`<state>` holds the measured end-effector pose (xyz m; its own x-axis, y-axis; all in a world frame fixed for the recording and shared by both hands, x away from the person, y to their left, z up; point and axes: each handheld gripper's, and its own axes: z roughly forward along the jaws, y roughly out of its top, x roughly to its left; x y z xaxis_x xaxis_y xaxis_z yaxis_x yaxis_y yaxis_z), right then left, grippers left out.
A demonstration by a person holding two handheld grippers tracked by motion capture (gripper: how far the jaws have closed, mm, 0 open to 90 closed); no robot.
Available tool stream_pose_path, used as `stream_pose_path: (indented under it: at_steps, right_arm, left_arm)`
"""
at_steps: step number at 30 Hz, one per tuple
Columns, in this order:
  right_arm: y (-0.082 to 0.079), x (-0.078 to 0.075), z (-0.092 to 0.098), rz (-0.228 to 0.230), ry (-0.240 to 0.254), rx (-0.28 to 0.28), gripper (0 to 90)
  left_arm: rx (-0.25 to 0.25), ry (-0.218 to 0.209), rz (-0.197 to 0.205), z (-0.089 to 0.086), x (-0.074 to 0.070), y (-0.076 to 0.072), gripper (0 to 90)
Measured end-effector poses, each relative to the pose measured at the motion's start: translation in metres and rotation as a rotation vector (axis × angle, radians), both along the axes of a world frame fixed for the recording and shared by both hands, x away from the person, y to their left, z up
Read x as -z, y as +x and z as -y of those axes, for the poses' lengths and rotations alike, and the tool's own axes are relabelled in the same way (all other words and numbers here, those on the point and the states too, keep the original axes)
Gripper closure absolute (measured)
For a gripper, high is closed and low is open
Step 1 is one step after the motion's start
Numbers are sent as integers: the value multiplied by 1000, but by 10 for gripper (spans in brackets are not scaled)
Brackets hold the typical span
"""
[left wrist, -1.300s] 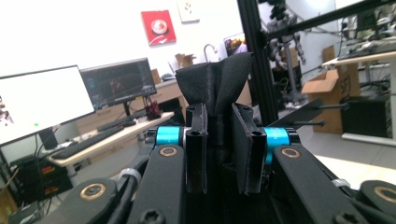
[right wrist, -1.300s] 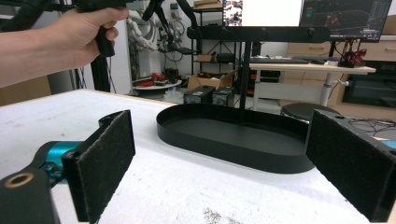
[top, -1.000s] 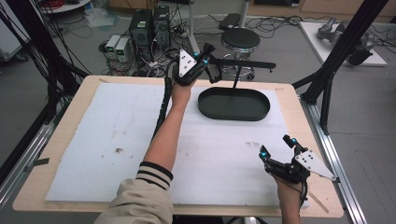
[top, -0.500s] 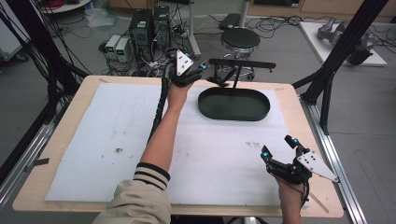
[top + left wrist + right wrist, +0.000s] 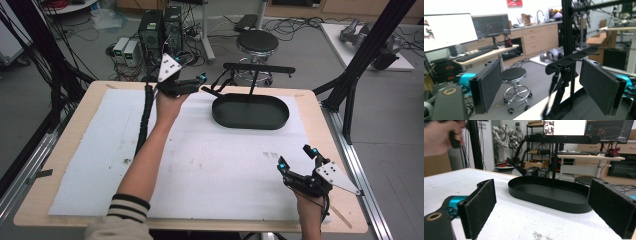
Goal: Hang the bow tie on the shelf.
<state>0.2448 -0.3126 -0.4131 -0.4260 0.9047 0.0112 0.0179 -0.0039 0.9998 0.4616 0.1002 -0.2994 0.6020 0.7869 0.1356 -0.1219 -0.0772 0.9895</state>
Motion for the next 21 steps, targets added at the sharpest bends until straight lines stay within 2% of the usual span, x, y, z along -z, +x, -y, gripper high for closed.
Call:
stream_pose_path:
  at_steps: [4,7,11,14,18,20,21]
  right_arm:
    - [0,-1,-4,-1,-17,-7,77]
    - [0,-1,-6,0,-27,-13,77]
    - [-2,-2,-7,5,-30,-8,77]
    - [-2,-3,-8,3,-34,-6,77]
    - [-3,-3,-11,-2,-46,-8,77]
    - [-3,-2,-12,0,-47,-9,77]
    - [-3,-2,-12,-2,-42,-8,77]
  left_arm:
    - [-58,1,8,-32,-11,-31,163]
    - [-94,-21,33,-60,-16,-57,146]
    - [-143,-3,61,-94,-16,-93,132]
    - [-183,2,57,-120,-10,-118,132]
    - [-261,-35,19,-156,8,-147,131]
    - [-307,-23,7,-173,20,-161,132]
    - [-343,-9,-8,-186,30,-173,131]
